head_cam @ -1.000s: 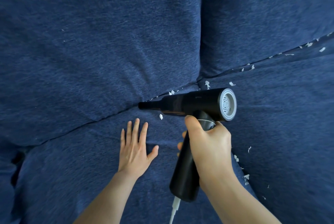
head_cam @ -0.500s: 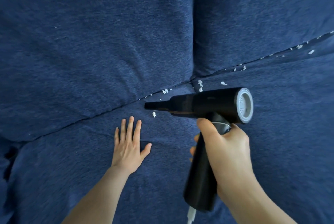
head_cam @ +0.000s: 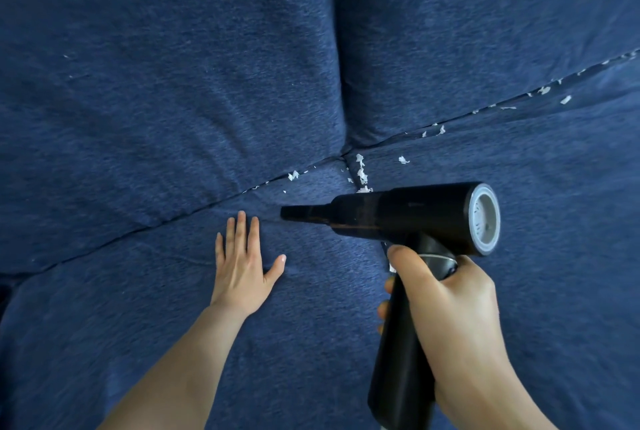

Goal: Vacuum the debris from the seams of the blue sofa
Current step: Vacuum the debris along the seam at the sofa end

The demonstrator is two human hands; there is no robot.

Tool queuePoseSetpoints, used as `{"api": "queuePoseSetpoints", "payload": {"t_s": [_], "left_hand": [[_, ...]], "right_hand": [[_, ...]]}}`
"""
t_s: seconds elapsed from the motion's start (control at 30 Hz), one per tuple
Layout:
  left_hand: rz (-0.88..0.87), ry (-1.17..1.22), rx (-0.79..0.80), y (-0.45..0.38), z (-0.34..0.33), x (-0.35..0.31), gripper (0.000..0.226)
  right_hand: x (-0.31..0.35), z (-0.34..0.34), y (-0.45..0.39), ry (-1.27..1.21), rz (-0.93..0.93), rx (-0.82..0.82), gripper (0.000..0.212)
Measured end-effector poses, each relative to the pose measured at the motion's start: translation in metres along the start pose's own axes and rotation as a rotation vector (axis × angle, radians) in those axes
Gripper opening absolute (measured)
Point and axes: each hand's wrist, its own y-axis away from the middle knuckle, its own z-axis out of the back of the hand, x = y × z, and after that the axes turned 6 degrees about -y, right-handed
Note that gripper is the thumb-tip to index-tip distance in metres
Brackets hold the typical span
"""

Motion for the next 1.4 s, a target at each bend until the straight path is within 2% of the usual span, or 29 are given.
{"api": "queuePoseSetpoints", "payload": {"t_s": [0.23, 0.33, 0.57, 0.83, 1.17, 1.33, 1.4], "left_hand": [[0.066, 0.054, -0.008, -0.027, 0.011, -0.031, 0.088], [0.043, 0.008, 0.027, -0.031, 0.005, -0.042, 0.091], [0.044, -0.087, -0.028, -0.026, -0.008, -0.046, 0.092], [0.038, -0.095, -0.03, -0.023, -0.007, -0.047, 0.088], [0.037, -0.084, -0.024, -0.018, -0.006, -0.048, 0.082], [0.042, 0.0, -0.032, -0.021, 0.002, -0.052, 0.093], [0.038, 0.003, -0.034, -0.022, 0.002, -0.053, 0.091]], "right_hand": [[0.003, 0.002, -0.026, -0.045, 0.049, -0.032, 0.018], [0.004, -0.003, -0.038, -0.071, 0.035, -0.014, 0.018], [0.009, -0.005, -0.052, -0.082, 0.081, -0.009, 0.016], [0.008, -0.031, -0.06, -0.135, 0.0, 0.067, 0.014], [0.016, -0.045, -0.064, -0.123, -0.052, 0.077, 0.017], [0.013, -0.07, -0.062, -0.1, -0.069, 0.108, 0.018], [0.013, -0.068, -0.059, -0.076, -0.055, 0.11, 0.021]]}}
